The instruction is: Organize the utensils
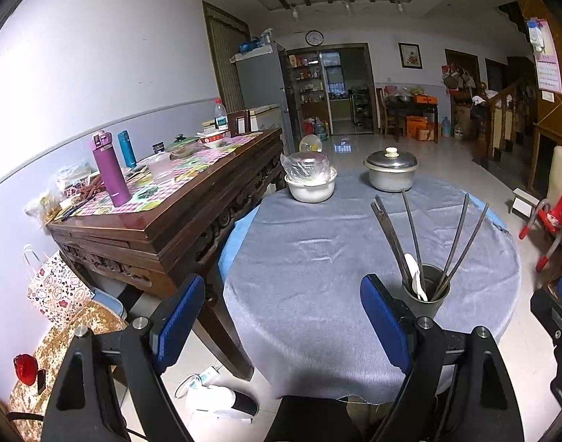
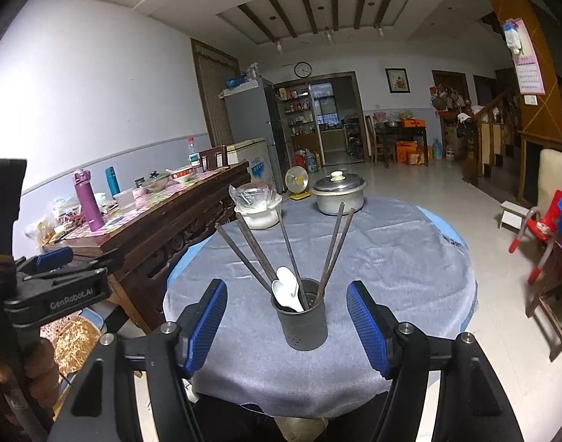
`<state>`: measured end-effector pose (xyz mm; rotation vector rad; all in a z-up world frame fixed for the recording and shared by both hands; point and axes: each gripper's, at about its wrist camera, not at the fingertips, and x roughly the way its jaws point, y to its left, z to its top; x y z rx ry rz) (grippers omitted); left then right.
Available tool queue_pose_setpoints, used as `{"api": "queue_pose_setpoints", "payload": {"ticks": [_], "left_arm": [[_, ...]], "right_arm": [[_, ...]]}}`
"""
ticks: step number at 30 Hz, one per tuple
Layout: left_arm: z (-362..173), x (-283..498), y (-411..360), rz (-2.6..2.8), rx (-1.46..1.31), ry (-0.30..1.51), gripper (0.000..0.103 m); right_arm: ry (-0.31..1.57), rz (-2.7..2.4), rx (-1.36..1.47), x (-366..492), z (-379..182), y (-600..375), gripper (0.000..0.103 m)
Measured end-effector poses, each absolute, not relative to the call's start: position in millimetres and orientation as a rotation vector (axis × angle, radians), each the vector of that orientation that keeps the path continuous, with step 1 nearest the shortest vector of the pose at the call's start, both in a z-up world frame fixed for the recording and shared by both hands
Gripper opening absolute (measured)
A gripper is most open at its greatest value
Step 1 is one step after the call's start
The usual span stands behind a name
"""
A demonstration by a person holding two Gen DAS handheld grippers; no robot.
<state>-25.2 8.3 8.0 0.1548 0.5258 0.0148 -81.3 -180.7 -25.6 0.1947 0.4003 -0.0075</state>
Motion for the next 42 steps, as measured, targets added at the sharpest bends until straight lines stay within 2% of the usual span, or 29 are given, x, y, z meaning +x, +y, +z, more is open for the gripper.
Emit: {"api": "queue_pose_setpoints", "payload": {"ticks": [42], "left_arm": [[-4.3,-25.0,36.7,0.039,0.088,0.55,0.087]], "right_arm": [[0.451,0.014,0.197,-64.4,-30.2,-163.0,0.072]]}}
